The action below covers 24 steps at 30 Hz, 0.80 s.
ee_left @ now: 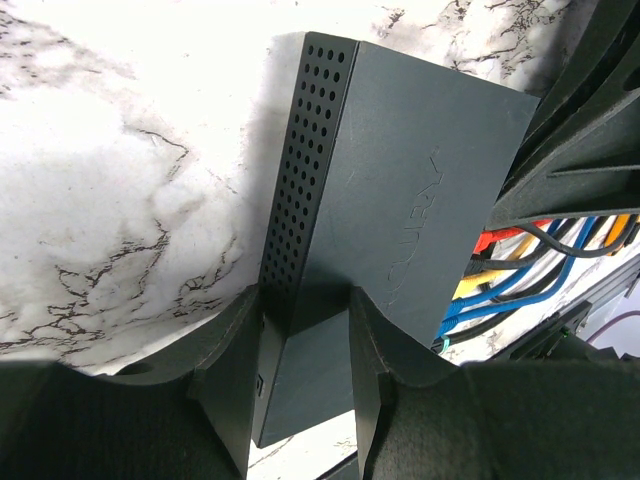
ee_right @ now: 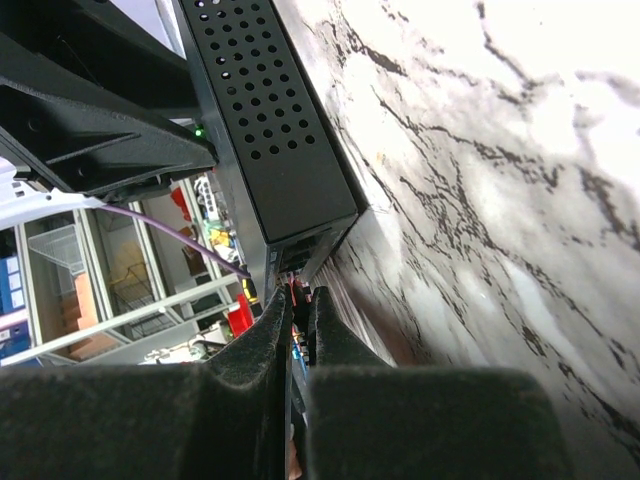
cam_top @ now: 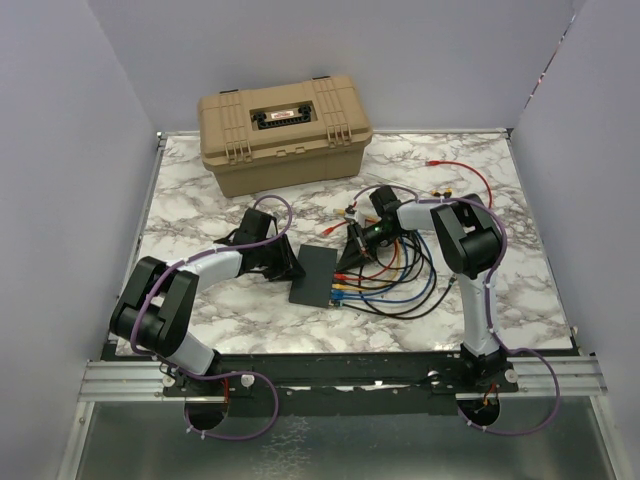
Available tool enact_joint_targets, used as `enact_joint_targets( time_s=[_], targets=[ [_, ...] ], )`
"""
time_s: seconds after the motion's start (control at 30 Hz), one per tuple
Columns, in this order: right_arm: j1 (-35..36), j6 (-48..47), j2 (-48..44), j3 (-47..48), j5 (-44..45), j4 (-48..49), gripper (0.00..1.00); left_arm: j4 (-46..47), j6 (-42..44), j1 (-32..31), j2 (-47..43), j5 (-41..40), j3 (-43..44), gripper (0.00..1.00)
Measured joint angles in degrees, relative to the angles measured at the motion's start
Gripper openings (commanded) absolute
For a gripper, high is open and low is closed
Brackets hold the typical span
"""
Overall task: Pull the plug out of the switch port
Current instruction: Pull the connector from the switch port.
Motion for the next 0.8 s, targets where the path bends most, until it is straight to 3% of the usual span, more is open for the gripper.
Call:
enact_joint_targets(
  time_s=[0.8],
  targets=[
    [0.26,-2.58,-1.2,-0.59,3.72,-0.63,0.0,-2.27,0.17,0.02,2.21,-0.04,1.66,0.15]
  ],
)
